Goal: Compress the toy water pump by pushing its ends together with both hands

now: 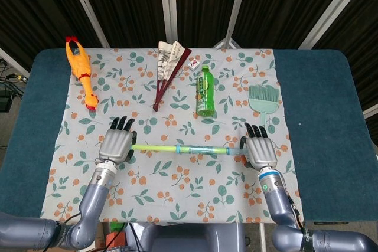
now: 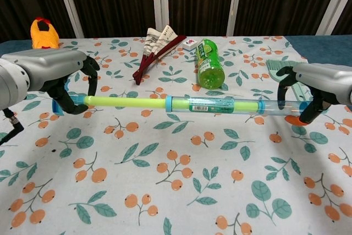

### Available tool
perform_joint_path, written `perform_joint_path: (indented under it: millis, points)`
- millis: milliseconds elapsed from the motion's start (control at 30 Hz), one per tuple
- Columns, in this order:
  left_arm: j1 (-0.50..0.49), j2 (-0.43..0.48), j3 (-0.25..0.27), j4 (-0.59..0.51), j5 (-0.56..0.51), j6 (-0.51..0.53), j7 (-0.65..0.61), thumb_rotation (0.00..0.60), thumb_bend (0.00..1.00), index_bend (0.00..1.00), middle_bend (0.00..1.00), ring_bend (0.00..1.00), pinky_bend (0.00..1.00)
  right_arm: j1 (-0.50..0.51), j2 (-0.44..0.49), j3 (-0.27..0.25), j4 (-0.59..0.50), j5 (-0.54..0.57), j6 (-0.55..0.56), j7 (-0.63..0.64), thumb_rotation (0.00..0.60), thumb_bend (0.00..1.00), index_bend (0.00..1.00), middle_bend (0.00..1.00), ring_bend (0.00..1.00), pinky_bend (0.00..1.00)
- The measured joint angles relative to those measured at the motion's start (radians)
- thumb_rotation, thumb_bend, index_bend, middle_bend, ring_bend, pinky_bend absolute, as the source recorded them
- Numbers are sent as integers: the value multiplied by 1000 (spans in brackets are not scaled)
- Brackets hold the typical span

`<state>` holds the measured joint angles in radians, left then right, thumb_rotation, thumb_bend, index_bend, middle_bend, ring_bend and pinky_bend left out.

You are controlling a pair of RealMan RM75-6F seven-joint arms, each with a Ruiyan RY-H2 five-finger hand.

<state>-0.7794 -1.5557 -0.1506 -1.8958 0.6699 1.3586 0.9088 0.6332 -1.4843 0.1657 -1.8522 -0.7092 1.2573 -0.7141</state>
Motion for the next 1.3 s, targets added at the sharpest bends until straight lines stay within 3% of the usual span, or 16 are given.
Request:
perform_joint_path:
  millis: [1300]
  points:
    - [-45, -146, -33, 4, -10, 57, 54, 600, 484, 607, 87, 0, 20, 37, -33, -5, -67, -3, 36, -28, 600, 419, 670, 71, 0, 0]
